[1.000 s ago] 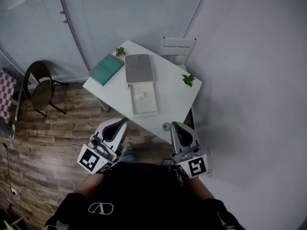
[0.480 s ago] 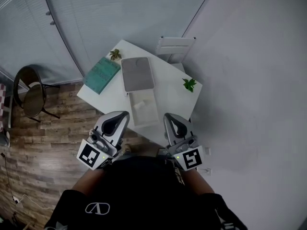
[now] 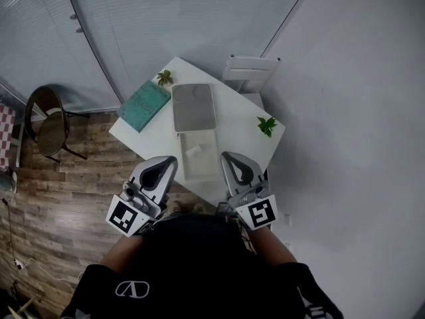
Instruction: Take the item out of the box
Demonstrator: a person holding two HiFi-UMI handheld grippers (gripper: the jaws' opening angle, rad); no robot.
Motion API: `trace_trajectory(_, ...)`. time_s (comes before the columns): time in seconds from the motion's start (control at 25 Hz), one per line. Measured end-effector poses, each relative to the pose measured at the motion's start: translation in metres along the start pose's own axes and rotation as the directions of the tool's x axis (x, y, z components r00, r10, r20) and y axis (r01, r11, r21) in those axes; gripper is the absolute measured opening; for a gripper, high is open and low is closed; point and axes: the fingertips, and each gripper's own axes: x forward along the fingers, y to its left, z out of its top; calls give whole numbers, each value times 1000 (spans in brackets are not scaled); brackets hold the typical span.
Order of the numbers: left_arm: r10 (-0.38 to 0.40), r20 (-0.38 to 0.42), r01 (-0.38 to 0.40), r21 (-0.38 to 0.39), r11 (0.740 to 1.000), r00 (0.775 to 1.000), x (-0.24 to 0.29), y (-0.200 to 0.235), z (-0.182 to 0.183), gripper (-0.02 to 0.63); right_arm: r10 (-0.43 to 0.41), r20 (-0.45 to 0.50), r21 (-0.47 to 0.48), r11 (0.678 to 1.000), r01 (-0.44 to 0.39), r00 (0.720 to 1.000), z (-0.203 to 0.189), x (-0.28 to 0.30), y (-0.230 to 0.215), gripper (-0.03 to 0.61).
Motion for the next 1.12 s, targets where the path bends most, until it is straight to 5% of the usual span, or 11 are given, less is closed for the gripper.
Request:
trace_trajectory(0.4,53,-28,-54,-14,998,998,9,2,-10,5,119,-21,-35,992,-120,993,-10,17,-8,11)
trace_trajectory(0.48,63,-32,-63,-18,998,998,9,3,-13,5,151,-45,-91,984,-154,988,-12,26,-4,563)
trace_trajectory(0.68,93,-51,-95,-35,995,994,0,8,-21,5,206,-108,-201,954,-224,973,-13,36,-2,574)
trace_trajectory(0.8,112,-51,-114,-42,993,992,-6,9,-26,5,249,-221,-184,939,-291,943,-42,42,-2,577)
trace_trajectory(1.12,175,-62,-179,-55,982,983,-33,9,-37,5,356,-565,-263,777,-572,744,-146,57,13,578)
